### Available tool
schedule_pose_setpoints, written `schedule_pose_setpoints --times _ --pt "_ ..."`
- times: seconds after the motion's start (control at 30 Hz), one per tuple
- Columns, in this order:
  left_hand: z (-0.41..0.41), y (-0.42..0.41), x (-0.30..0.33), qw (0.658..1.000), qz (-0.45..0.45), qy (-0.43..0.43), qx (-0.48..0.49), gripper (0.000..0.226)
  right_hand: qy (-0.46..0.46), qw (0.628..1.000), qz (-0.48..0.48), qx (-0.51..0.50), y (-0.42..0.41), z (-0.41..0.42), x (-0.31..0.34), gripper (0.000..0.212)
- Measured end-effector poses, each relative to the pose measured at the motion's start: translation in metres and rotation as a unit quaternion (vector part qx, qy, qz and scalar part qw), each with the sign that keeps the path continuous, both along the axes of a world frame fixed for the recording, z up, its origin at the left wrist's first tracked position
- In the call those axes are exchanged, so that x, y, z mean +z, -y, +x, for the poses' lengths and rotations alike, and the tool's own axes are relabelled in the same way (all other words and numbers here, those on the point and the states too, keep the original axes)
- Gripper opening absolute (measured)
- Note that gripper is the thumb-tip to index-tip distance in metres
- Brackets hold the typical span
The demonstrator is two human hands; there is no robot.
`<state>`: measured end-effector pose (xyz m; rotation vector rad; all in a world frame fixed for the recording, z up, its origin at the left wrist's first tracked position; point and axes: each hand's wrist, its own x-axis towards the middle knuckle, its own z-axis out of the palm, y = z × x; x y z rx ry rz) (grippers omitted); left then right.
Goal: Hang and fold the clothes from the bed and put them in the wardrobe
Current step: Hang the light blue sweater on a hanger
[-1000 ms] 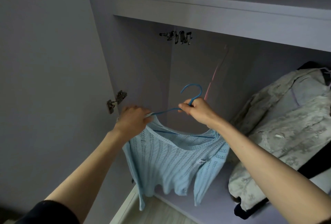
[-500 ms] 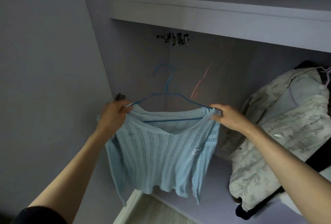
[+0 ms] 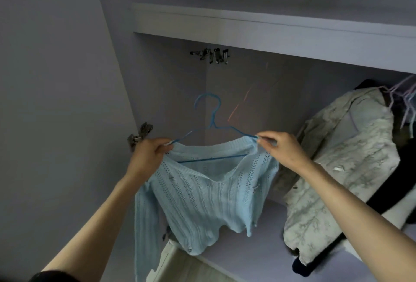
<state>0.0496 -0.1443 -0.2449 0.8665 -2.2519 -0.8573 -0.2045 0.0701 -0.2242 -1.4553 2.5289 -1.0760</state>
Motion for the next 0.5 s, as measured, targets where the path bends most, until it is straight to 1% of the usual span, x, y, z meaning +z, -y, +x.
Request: schedule_pose_setpoints --times 0.07,0.1,0.17,0.2,0.27,0.3,0.33,0.43,0.5 --pt "-0.003 -0.006 0.002 0.999 0.018 0.000 -0.034 0.017 0.013 0.995 0.098 0.025 -0.006 -0.001 -0.003 0.034" --pt "-0.005 -0.008 0.002 0.998 0.032 0.002 -0.047 0.018 0.020 0.994 0.107 0.028 -0.005 0.000 -0.003 0.032" --pt "-0.011 -0.015 0.001 0.997 0.045 0.004 -0.059 0.019 0.045 0.996 0.069 0.029 -0.005 0.006 -0.004 0.019" --pt "-0.013 -0.018 -0.001 0.997 0.048 0.007 -0.061 0.016 0.041 0.997 0.054 0.038 -0.005 0.010 -0.005 0.015" --pt "-0.017 -0.025 -0.007 0.996 0.051 0.015 -0.067 0.014 0.011 0.997 0.041 0.059 -0.005 0.018 -0.007 0.014" --pt "-0.019 -0.028 -0.011 0.996 0.053 0.022 -0.070 0.015 0.015 0.997 0.027 0.068 -0.005 0.021 -0.009 0.011" --pt "-0.021 -0.031 -0.015 0.995 0.056 0.030 -0.073 0.015 0.041 0.996 0.011 0.074 -0.006 0.025 -0.009 0.007" --pt "-0.028 -0.044 -0.026 0.994 0.050 0.048 -0.089 0.016 0.154 0.984 0.006 0.092 -0.011 0.034 -0.009 0.015" --pt "-0.034 -0.054 -0.031 0.993 0.024 0.053 -0.107 0.016 0.185 0.977 0.024 0.101 -0.020 0.037 -0.011 0.017"
